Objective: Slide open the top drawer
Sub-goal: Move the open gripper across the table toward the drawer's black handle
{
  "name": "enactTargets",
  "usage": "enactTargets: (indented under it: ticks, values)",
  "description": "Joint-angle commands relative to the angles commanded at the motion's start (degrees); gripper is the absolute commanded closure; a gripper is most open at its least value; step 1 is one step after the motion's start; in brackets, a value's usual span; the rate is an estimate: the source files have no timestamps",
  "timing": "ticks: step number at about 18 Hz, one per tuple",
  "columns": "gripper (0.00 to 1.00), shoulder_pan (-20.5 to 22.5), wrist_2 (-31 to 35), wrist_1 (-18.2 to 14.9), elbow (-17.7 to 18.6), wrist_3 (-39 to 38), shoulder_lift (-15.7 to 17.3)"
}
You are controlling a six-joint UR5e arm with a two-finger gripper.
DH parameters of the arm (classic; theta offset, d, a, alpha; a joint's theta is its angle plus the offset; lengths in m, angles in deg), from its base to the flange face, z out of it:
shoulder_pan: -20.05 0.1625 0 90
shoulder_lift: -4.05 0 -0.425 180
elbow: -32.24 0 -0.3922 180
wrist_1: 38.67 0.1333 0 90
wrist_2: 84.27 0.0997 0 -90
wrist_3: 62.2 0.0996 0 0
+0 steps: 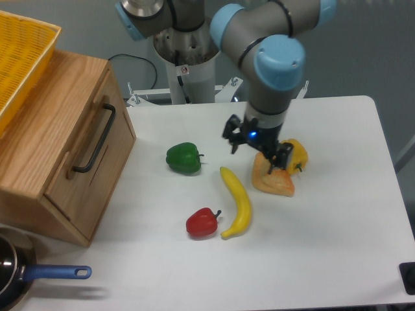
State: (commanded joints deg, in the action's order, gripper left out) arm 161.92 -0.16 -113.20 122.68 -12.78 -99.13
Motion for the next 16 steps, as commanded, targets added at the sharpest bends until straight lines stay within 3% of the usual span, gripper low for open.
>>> enactTargets:
  ticks: [5,11,16]
  values:
    - [0.0,-6.6,0.0,-0.7,-0.3,-9.9,0.0]
    - [0.0,-8.6,-1.2,-1.4,-1.0,-18.8,0.3]
    - [0.0,-11.9,-1.3,-3.2,-1.0,-21.1,0.5]
